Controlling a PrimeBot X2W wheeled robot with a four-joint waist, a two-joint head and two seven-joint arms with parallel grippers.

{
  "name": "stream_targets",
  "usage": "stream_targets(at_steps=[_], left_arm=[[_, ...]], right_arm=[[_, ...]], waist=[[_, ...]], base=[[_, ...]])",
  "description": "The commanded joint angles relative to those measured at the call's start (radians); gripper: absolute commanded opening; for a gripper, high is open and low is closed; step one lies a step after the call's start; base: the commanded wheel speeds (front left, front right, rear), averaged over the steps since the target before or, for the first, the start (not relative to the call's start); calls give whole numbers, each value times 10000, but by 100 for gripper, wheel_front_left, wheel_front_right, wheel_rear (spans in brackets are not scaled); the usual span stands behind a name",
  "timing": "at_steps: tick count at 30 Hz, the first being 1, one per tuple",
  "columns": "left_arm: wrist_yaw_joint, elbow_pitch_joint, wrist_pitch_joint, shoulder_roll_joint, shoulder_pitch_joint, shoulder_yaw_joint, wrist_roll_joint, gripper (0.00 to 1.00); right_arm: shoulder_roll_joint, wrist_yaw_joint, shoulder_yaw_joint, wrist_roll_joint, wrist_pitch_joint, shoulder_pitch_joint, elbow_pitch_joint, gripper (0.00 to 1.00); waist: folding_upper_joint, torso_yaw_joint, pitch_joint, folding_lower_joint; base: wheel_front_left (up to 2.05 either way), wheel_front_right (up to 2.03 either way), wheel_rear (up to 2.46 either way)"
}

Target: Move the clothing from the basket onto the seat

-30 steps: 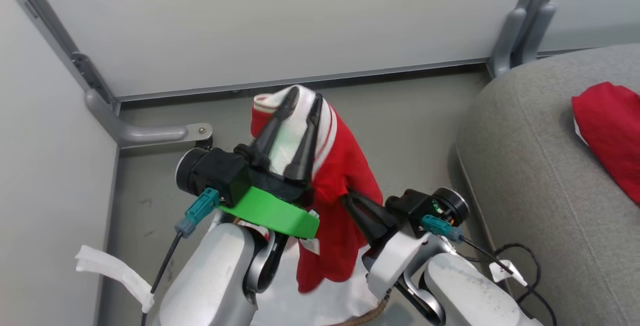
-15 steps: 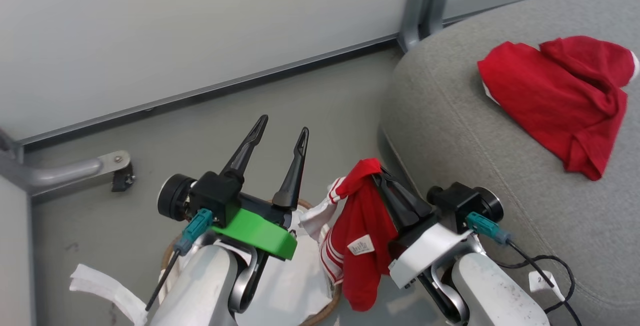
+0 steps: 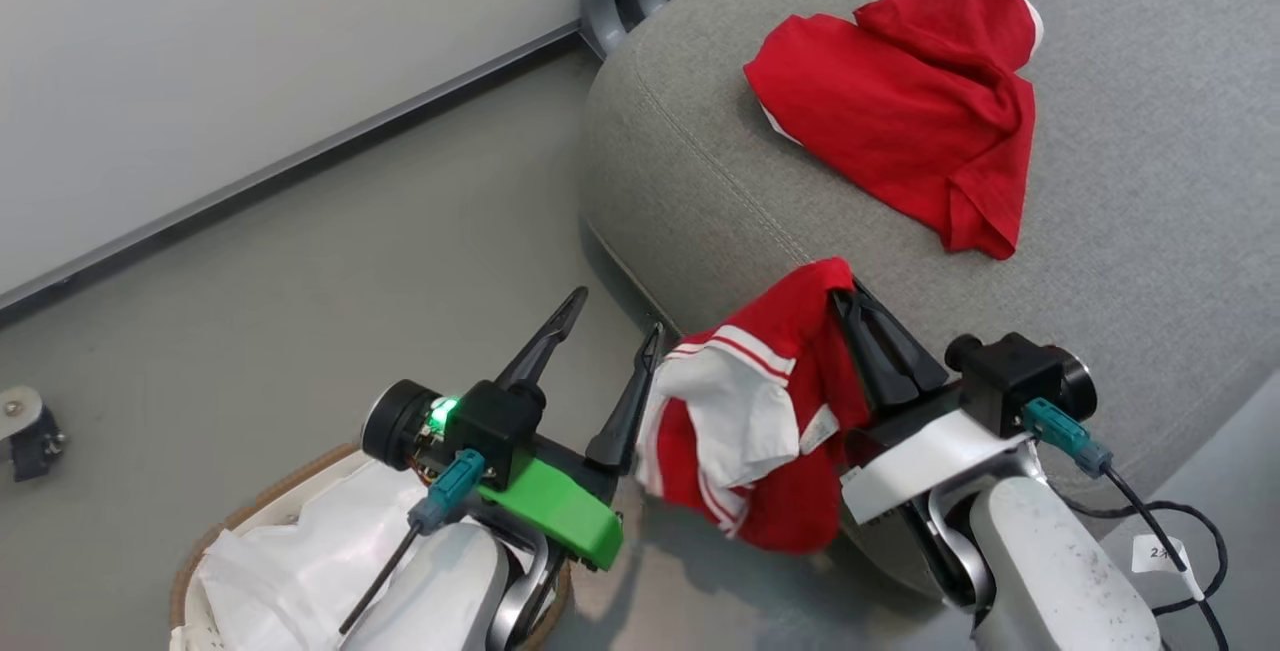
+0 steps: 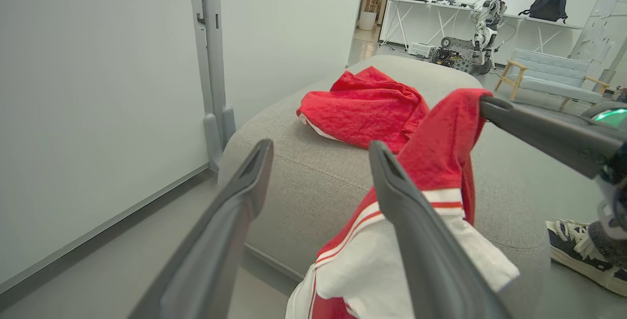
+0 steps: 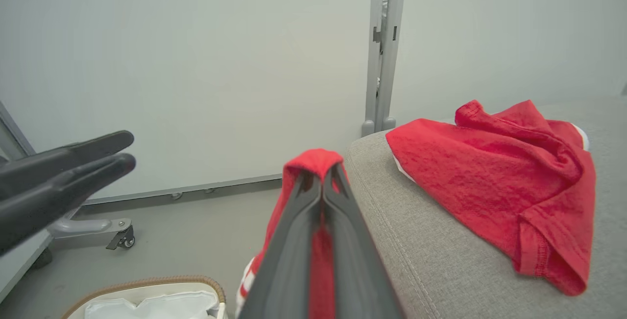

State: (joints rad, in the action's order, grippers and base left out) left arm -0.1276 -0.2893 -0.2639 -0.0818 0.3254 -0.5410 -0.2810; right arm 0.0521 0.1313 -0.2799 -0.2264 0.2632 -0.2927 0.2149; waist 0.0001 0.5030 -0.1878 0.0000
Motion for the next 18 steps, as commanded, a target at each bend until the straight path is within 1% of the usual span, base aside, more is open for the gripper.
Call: stream_targets(at_steps=[1, 3, 7, 13, 16, 18], left_arm=[[-35, -78, -8, -184, 249, -130, -63, 100], [-38, -181, -8, -300, 341, -358, -154, 100], [-40, -199, -8, -515, 496, -624, -302, 100], [-34, -158, -8, -869, 465, -588, -375, 100], [-35, -105, -8, -1054, 425, -498, -298, 100], [-35, -35, -6, -1189, 402, -403, -246, 100]], right_arm=[[-22, -11, 95, 290, 22, -271, -156, 0], [17, -11, 307, 748, 24, -678, -275, 0], [661, -11, 573, 1299, 22, -1870, -594, 0], [2247, -11, 1193, 1801, 22, -4508, -829, 0], [2930, -12, 1795, 1792, 22, -5942, -374, 0], [3388, -11, 2128, 2038, 22, -6836, 11, 0]], waist=[[-1, 467, -552, 0], [-1, 489, -643, 0], [-1, 512, -912, 0], [-1, 508, -1461, 0], [-1, 488, -1808, 0], [-1, 458, -2034, 0]], base=[[0, 0, 0], [0, 0, 0], [0, 0, 0], [0, 0, 0], [0, 0, 0], [0, 0, 0]])
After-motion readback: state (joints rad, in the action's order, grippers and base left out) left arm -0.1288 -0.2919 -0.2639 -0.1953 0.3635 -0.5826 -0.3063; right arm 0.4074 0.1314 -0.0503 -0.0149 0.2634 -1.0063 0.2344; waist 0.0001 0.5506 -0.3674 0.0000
